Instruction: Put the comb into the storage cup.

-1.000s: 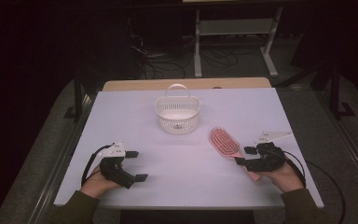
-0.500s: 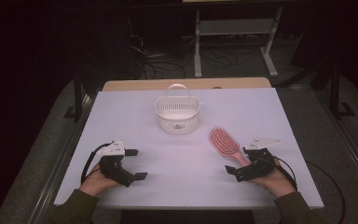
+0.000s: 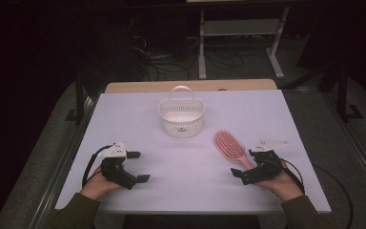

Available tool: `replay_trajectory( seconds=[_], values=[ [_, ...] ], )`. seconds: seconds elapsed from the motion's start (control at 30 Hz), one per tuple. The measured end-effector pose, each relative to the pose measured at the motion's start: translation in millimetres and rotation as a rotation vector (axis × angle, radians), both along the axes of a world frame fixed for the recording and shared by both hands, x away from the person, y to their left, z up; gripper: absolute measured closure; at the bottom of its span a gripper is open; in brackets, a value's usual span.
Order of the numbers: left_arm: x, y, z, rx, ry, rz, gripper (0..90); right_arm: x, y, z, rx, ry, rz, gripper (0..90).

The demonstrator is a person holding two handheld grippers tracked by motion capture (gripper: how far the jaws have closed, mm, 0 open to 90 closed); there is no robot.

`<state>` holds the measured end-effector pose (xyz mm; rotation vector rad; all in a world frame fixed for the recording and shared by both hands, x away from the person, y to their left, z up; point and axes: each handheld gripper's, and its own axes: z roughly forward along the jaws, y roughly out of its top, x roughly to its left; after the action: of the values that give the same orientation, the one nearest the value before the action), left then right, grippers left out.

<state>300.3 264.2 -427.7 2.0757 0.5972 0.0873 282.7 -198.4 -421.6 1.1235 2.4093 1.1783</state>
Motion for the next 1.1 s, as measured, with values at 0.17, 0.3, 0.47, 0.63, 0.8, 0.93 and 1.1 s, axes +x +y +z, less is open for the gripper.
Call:
replay_trajectory(
  seconds=[0.17,0.3,0.47,0.63,0.8,0.93,1.1],
  values=[
    [-0.9,-0.2,-0.6,0.004,-0.003,-0.002,0.0,-0.2,-0.9,5.0,0.004,-0.01,-0.003,0.0],
    [-1.0,-0.2,-0.7,0.004,-0.004,-0.002,0.0,0.5,-1.4,9.1,0.004,-0.016,-0.006,0.0],
    [-1.2,0.1,-1.0,0.006,-0.005,-0.003,0.0,3.0,-2.1,12.3,0.004,-0.021,-0.015,0.0],
    [-1.1,-0.1,-1.1,0.004,-0.005,-0.003,0.0,6.6,-1.8,15.0,0.0,-0.019,-0.02,0.0],
    [-1.3,-0.5,-1.4,0.005,-0.004,-0.004,0.0,9.7,-2.0,16.3,0.002,-0.016,-0.024,0.0],
    [-1.1,-0.5,-1.4,0.002,-0.003,-0.006,0.0,12.3,-2.4,19.9,0.002,-0.024,-0.024,0.0],
    [-1.1,0.1,-1.5,0.001,-0.004,-0.005,0.0,19.2,-2.3,24.5,-0.002,-0.024,-0.028,0.0]
  ],
)
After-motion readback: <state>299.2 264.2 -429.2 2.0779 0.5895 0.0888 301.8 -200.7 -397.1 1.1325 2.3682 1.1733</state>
